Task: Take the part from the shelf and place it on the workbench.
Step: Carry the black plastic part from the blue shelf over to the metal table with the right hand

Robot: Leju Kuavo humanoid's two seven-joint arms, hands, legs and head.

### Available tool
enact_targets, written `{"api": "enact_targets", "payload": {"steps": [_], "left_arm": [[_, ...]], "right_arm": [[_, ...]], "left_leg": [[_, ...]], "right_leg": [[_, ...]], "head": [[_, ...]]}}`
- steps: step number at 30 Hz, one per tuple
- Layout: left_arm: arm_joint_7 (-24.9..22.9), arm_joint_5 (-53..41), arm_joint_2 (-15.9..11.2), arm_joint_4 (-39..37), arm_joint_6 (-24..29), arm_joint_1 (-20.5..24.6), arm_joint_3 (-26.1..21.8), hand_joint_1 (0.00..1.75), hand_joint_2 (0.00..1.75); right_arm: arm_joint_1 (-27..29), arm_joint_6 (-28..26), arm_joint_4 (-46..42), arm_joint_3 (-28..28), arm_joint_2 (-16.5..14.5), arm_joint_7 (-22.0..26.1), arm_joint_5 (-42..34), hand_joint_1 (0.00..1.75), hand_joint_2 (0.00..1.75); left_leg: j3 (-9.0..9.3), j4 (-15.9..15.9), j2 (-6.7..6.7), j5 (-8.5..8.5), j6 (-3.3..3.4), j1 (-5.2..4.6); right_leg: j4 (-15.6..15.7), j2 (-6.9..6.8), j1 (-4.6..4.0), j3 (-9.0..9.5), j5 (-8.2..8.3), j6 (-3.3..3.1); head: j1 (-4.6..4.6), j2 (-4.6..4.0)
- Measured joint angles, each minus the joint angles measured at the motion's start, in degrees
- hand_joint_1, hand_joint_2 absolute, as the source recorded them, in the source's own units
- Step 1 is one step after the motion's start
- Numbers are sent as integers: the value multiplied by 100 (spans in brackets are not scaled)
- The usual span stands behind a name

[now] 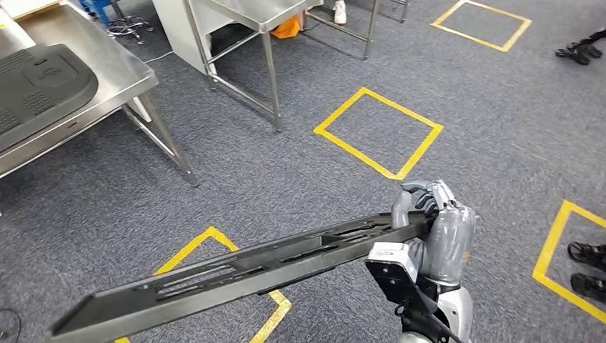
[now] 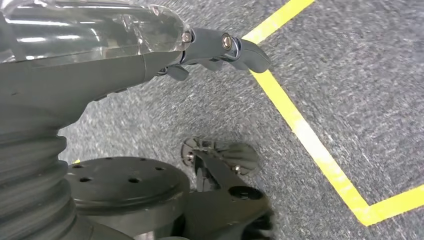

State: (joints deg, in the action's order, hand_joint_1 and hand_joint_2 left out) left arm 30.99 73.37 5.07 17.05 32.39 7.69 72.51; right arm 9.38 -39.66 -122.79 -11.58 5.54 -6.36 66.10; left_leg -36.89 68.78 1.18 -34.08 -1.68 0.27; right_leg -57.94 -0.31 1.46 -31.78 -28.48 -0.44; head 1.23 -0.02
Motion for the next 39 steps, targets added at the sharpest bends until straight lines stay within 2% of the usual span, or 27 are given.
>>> {"api": "enact_targets", "payload": {"steps": [1,2,3,4,5,7,9,11,12,14,16,17,18,19,21,23,24,26,28,30,31,32,33,34,36,37,39], "left_arm": [[-3,-3,0,0,0,-2,-1,0,175],[-6,-4,-1,0,0,-6,-3,0,175],[-8,-6,-1,0,1,-9,-4,0,175],[-10,-7,-2,0,1,-11,-7,0,175],[-11,-7,-2,0,2,-11,-10,0,175],[-10,-7,-1,0,2,-8,-14,0,175],[-9,-7,0,0,3,-15,-18,0,175],[-9,-8,1,0,4,-26,-29,0,175],[-9,-10,1,0,4,-26,-37,0,175],[-10,-19,2,0,4,-18,-50,0,175],[-11,-26,2,0,4,-14,-56,0,175],[-12,-27,2,0,4,-15,-57,0,175],[-13,-28,2,0,4,-16,-58,0,175],[-15,-28,2,0,3,-15,-60,0,175],[-18,-29,3,0,3,-11,-61,0,175],[-20,-30,4,0,3,-7,-62,0,175],[-21,-31,4,0,3,-7,-62,0,175],[-27,-32,3,0,2,-8,-62,0,175],[-34,-32,1,0,2,-6,-62,0,175],[-38,-33,0,0,2,-4,-62,0,175],[-38,-34,0,0,2,-6,-62,0,175],[-39,-35,0,0,2,-9,-62,0,175],[-41,-36,-1,0,2,-12,-62,0,175],[-43,-36,-1,0,2,-14,-62,0,175],[-45,-35,-2,0,2,-13,-62,0,175],[-46,-35,-2,0,1,-10,-62,0,175],[-46,-34,-2,0,0,-12,-63,0,175]], "right_arm": [[2,0,0,0,-1,2,1,175,175],[2,0,0,0,-1,5,-2,175,175],[2,-1,0,0,-1,9,-7,175,175],[2,0,0,0,-2,13,-13,175,175],[1,0,0,0,-3,16,-19,175,175],[0,0,0,0,-8,22,-22,175,175],[-1,0,0,0,-11,28,-23,175,175],[-3,1,0,1,-14,33,-26,175,175],[-3,1,0,1,-14,36,-27,175,175],[2,-1,0,3,-15,44,-28,175,175],[20,-1,1,5,-16,44,-29,175,175],[30,-1,1,7,-16,42,-29,175,175],[35,-1,1,8,-16,40,-29,175,175],[39,-1,1,9,-16,39,-29,175,175],[37,-1,1,10,-16,39,-29,175,175],[39,-1,1,12,-21,38,-29,175,175],[40,-1,0,13,-23,38,-29,175,175],[43,-1,0,17,-27,37,-30,175,175],[40,-1,0,20,-30,38,-33,175,175],[43,-1,0,21,-36,39,-38,175,175],[46,-1,0,22,-38,39,-39,175,175],[48,-1,0,22,-39,39,-39,175,175],[49,-1,0,22,-40,39,-40,175,175],[50,-1,0,22,-40,39,-40,175,175],[50,-1,0,22,-40,39,-42,175,175],[49,-1,0,22,-40,39,-42,175,175],[48,-1,0,22,-41,40,-42,175,175]], "left_leg": [[-170,335,-22,-121,-29,18],[-270,521,-35,-146,-50,35],[-269,499,-49,-65,-65,51],[-154,253,-73,110,-74,66],[41,-143,-126,327,-77,77],[358,-832,-266,588,-43,60],[420,-1028,-310,604,35,22],[422,-1052,-245,616,128,17],[432,-1072,-215,626,174,21],[454,-1105,-164,643,251,32],[457,-1105,-103,636,289,14],[461,-1104,-63,633,297,2],[470,-1101,-17,629,302,-7],[483,-1097,33,623,302,-12],[507,-1082,129,602,286,-18],[493,-1050,209,581,240,-24],[478,-1046,242,581,210,-23],[466,-1042,279,577,144,-13],[394,-840,162,433,72,-15],[108,-207,5,92,6,-2],[-80,176,-23,-70,-19,13],[-221,456,-32,-153,-35,27],[-274,552,-40,-132,-45,38],[-210,414,-55,-1,-50,47],[157,-348,-178,390,-41,58],[321,-709,-253,529,-19,47],[440,-1021,-331,596,50,15]], "right_leg": [[-1,-52,-1,3,-7,-6],[-2,-102,0,9,-16,-7],[-3,-148,4,19,-25,0],[-3,-190,12,37,-38,13],[-4,-227,19,62,-56,33],[-13,-281,6,105,-96,94],[-9,-323,-14,131,-118,159],[-5,-338,5,163,-144,225],[-75,-291,18,150,-210,249],[-564,-127,27,-58,-515,262],[-1344,-28,10,-452,-854,249],[-1604,-12,0,-599,-906,242],[-1652,-1,-7,-649,-833,228],[-1473,15,-13,-593,-655,206],[-706,134,-17,-275,-216,150],[-176,271,-22,-66,-33,127],[-107,303,-32,-44,-44,122],[-62,244,-32,-34,-27,87],[-21,153,-7,-11,-7,31],[-8,45,-3,2,-10,-6],[-8,-9,-7,4,-16,-17],[-9,-60,-9,7,-23,-20],[-10,-107,-8,13,-31,-18],[-11,-150,-4,26,-40,-10],[-11,-224,1,71,-70,23],[-17,-252,-8,91,-89,49],[-18,-296,-33,113,-111,106]], "head": [[4,0],[5,0],[6,0],[6,0],[6,0],[7,0],[-8,0],[-26,0],[-33,0],[-69,0],[-108,0],[-119,0],[-123,0],[-125,0],[-136,0],[-139,0],[-137,0],[-133,0],[-101,0],[-56,0],[-42,0],[-41,0],[-41,0],[-41,0],[-38,0],[-35,0],[-44,0]]}}
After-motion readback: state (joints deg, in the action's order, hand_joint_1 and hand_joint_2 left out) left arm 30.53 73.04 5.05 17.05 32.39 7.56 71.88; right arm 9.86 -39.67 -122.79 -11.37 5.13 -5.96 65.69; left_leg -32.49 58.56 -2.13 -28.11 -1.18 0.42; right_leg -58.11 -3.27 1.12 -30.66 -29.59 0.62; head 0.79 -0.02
